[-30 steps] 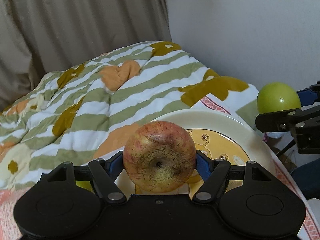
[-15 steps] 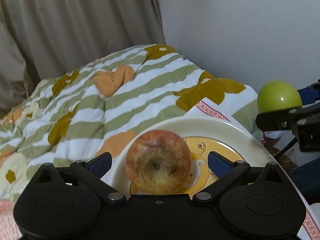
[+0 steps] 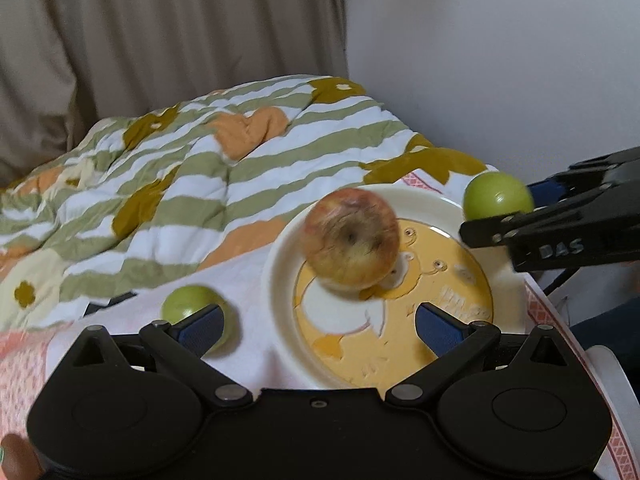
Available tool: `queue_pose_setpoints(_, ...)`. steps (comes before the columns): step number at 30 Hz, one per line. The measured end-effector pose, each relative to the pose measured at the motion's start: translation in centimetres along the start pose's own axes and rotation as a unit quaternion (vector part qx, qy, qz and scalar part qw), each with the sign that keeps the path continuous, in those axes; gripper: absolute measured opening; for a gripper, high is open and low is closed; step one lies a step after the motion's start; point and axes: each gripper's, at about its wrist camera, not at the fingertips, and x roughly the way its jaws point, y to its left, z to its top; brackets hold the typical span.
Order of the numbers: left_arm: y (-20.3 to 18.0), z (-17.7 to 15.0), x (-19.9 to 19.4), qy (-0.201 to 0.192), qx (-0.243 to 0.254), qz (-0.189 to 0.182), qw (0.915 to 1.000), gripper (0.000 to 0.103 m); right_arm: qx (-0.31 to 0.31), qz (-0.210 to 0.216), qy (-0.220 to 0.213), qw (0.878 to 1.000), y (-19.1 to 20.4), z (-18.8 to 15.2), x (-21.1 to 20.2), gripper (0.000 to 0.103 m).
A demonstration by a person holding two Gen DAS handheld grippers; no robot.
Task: Organize fruits
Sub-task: 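Carry the red apple and green apple into the cream bowl and release both, then move both tools back toward the remaining oranges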
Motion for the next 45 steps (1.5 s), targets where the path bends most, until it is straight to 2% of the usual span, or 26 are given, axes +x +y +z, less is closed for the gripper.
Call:
queue_pose_setpoints(5,1.2,-0.6,-0.7,0.000,-0.018,0.008,0.9998,0.103,-0.043,0.015,-0.005,0.999,2.1,0.0,2.0,0.071)
queue_pose_setpoints(13,2.5,-1.5,-1.7,-0.003,-0.038,0.017,0.9991,0.103,-0.088,0.009,-0.002,0.996,3.3,-0.6,4.1,0.071)
queue_pose_setpoints(15,2.6,-1.8,-1.9,-0.001,-0.041,0.020,0.9990,0.103,-0.094,0.003,-0.013,0.995,3.5,-0.6,4.0,0.076)
queue_pose_setpoints(16,2.6,-2.0,-2.0,0.000,-0.042,0.021,0.9989,0.103,-0.101,-0.007,-0.021,0.995,3.7,-0.6,3.7,0.085)
queue_pose_setpoints(17,2.5,-2.2,-2.1,0.000,-0.043,0.022,0.9988,0.103,-0.107,-0.014,-0.029,0.994,3.7,-0.6,3.4,0.098)
queue_pose_setpoints(18,2.5,-2.2,-2.3,0.000,-0.044,0.023,0.9988,0.103,-0.110,-0.019,-0.036,0.993,3.8,-0.6,3.1,0.103)
queue_pose_setpoints(23,2.5,-2.7,-3.5,-0.004,-0.053,0.031,0.9981,0.103,-0.087,-0.014,-0.034,0.995,3.3,-0.7,2.0,0.103)
queue_pose_setpoints(34,2.2,-4.0,-8.8,-0.041,-0.083,0.054,0.9942,0.103,-0.050,-0.003,-0.052,0.997,3.4,-1.2,-4.5,0.103)
queue_pose_setpoints(45,2.1,-7.0,-16.1,-0.086,-0.117,0.098,0.9845,0.103,-0.042,0.013,-0.074,0.996,6.4,-2.8,-11.5,0.103)
